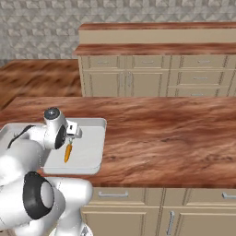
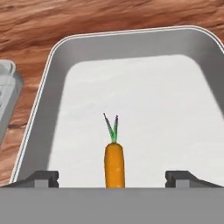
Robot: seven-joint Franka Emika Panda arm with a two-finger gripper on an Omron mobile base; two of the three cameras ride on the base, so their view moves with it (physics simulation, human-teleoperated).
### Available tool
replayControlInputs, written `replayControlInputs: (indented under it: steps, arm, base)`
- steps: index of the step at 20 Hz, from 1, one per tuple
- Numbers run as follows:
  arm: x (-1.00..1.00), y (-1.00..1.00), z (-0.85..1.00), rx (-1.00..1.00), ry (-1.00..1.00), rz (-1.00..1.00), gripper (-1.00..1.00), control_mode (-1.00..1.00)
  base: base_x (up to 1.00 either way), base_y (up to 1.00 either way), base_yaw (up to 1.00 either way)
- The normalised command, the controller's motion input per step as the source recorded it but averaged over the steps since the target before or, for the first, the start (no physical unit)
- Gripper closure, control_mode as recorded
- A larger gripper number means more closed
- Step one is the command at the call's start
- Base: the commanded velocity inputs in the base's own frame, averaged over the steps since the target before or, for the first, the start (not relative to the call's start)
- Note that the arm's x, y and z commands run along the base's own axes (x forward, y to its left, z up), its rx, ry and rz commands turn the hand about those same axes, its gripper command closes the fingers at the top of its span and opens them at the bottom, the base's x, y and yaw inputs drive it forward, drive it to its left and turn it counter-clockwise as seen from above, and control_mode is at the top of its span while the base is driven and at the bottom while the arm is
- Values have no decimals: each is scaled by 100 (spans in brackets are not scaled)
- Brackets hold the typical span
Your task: Place one carrot and one chicken drumstick in each tupperware on the nearby counter, to pack two identical lunches.
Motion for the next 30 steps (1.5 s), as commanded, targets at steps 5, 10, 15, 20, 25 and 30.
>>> replayControlInputs:
  steps: [5,10,15,20,25,30]
  arm:
    - [-94,-44,91,0,13,-5,-100,-100]
    - [-100,-48,76,0,3,-6,-100,-100]
    - [-100,-54,81,0,-7,-4,-100,-100]
    - [-100,-44,76,0,-13,0,-100,-100]
    - [-100,-17,75,0,-12,0,-100,-100]
    - [-100,-8,57,0,-23,2,-100,-100]
  base:
    - [0,0,0]
    - [0,0,0]
    - [0,0,0]
    - [0,0,0]
    - [0,0,0]
    - [0,0,0]
